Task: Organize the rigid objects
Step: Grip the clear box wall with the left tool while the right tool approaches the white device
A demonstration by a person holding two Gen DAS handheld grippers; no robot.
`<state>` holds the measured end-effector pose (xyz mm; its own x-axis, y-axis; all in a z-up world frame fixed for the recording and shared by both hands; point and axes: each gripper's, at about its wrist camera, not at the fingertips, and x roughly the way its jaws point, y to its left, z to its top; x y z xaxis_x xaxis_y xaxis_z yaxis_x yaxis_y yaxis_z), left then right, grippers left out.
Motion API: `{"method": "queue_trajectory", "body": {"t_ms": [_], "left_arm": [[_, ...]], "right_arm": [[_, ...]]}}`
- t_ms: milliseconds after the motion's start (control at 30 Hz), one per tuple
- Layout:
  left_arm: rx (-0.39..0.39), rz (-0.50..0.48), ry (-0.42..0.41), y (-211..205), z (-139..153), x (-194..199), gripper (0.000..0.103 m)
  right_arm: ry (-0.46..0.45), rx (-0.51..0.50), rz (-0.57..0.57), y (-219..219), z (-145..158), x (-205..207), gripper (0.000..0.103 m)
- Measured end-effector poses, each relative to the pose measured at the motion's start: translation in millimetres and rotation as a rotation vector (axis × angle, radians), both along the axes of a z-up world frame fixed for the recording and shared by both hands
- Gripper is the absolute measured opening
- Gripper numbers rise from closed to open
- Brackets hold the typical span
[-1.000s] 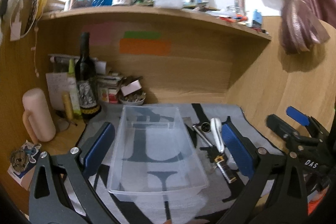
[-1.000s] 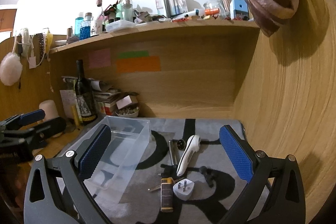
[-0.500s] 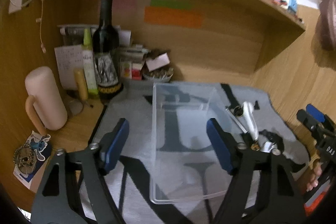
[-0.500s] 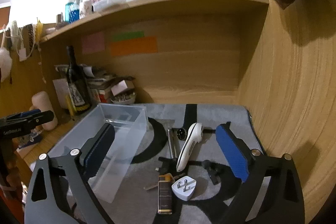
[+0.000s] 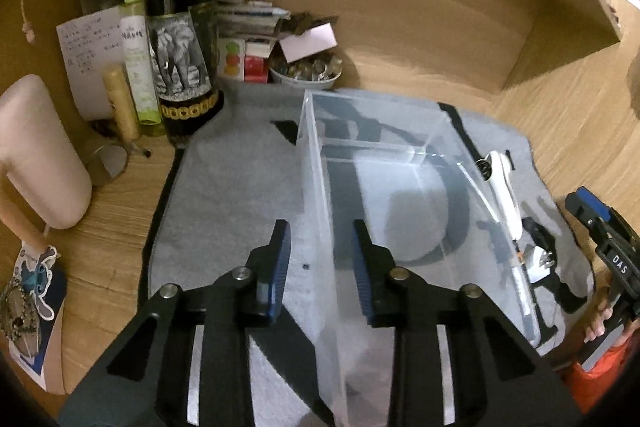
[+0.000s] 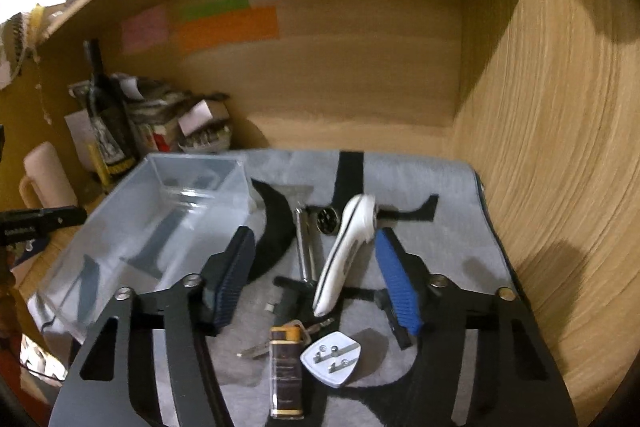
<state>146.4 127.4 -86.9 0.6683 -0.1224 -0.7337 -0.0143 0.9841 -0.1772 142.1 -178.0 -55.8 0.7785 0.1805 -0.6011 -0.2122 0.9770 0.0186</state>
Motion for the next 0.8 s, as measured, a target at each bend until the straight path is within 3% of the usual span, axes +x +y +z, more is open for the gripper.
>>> {"method": "queue_trajectory", "body": {"t_ms": [167,400,567,733,800], "left_arm": [[-0.033,-0.014,0.055,8,-9,13,0.025],[-0.042,-0.049,0.066,3,-9,15,0.010],[-0.079,-0.039,0.083,5,-10,17,0.007],[-0.060,-0.047,0.072,2,-9,16,0.007],[-0.062,-0.050,0.071,3,-9,16,0.007]], "right_arm": [[0.041,-0.017,-0.031,-9,-6,14,0.054],[0.089,-0.047,-0.059,-14,-12,41,0.052],[0.134,-0.076,-0.053,-10,-19,64,0.052],[0.221,-0.052,-0.039,-11,-31,88,0.052],[0.258,-0.056,-0.032,-9,-39,96,0.046]]}}
